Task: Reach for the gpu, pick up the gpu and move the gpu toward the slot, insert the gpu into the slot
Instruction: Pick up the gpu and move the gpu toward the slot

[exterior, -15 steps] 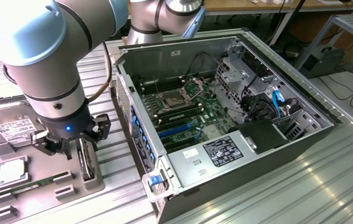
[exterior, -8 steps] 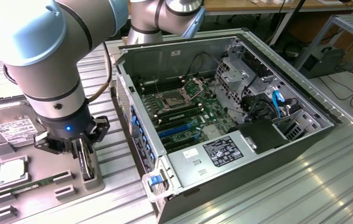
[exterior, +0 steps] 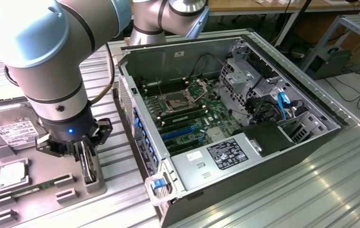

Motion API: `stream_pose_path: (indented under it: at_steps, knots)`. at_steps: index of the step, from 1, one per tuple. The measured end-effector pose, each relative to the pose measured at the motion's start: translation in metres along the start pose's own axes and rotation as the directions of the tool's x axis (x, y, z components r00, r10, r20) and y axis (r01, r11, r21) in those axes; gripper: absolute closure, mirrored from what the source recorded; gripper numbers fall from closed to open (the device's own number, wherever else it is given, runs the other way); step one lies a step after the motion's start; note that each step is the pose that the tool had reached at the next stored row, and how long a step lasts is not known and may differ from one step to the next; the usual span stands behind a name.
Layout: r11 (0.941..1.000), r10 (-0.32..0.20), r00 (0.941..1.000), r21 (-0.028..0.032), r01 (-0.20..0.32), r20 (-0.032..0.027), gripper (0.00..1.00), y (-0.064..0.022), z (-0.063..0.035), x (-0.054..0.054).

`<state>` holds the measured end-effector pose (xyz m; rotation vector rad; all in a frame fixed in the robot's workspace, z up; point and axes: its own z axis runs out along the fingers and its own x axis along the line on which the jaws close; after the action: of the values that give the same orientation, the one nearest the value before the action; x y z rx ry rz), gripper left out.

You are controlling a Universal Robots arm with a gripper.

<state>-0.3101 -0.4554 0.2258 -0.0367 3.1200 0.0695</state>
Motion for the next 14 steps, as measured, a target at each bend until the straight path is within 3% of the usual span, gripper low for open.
stream_pose_path:
  at_steps: [11,12,14]
  knots:
    - [1.0,0.0,1.0,0.0,0.0,-0.0001,0.62,0.0,0.0,0.0]
    - [1.0,0.0,1.0,0.0,0.0,0.0,0.7,0.0,0.0001,0.0]
    - [1.0,0.0,1.0,0.0,0.0,0.0,0.7,0.0,0.0001,0.0]
